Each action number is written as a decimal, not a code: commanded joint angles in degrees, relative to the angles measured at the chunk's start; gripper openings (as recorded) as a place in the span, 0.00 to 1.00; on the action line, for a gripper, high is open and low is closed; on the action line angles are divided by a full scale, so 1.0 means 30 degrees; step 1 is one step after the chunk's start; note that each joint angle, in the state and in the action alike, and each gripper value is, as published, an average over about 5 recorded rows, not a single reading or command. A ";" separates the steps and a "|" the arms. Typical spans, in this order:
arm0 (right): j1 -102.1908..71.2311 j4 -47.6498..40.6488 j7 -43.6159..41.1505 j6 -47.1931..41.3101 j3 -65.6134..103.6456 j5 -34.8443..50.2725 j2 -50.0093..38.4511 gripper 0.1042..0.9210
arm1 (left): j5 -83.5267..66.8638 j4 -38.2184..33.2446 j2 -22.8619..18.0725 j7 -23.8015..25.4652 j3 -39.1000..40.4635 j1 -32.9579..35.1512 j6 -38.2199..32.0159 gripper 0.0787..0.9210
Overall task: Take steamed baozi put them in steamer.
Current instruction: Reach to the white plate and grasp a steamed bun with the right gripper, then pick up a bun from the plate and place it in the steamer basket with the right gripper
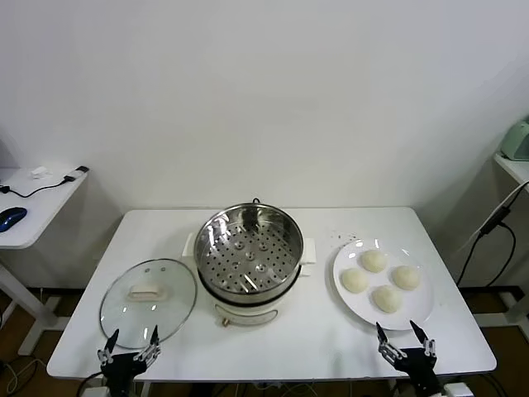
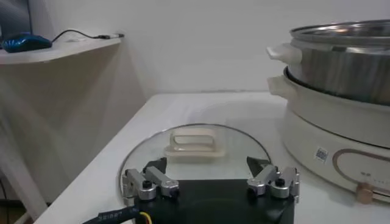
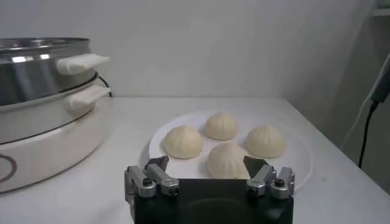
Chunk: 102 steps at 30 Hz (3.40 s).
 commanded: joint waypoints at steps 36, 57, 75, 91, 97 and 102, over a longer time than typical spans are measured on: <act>4.6346 -1.8925 -2.4896 0.1173 -4.0239 -0.2845 -0.8441 0.88 | -0.0057 -0.0051 0.0142 0.0406 0.0656 -0.0727 0.0286 0.88; 3.9629 -2.3078 -2.2207 -0.1726 -3.6594 -0.3594 -0.3890 0.88 | 0.0101 0.0024 0.0142 0.0389 0.0535 -0.0374 0.0239 0.88; 3.6887 -2.5225 -2.1686 -0.1569 -3.3025 -0.5225 -0.2899 0.88 | 0.0507 0.0201 0.0093 0.0322 0.0775 -0.0069 0.0125 0.88; 3.6193 -2.6094 -2.1714 -0.1067 -3.1661 -0.5734 -0.2417 0.75 | 0.0646 0.0261 0.0127 0.0324 0.0899 -0.0133 0.0275 0.88; 3.6797 -2.5152 -2.1988 -0.0859 -3.2114 -0.6033 -0.2930 0.71 | 0.0819 0.0039 0.0060 0.0340 0.0989 -0.0029 0.0308 0.88; 3.9124 -2.2912 -2.2214 -0.0692 -3.3849 -0.5460 -0.4053 0.70 | 0.0889 -0.0080 0.0019 0.0333 0.1072 0.0026 0.0317 0.88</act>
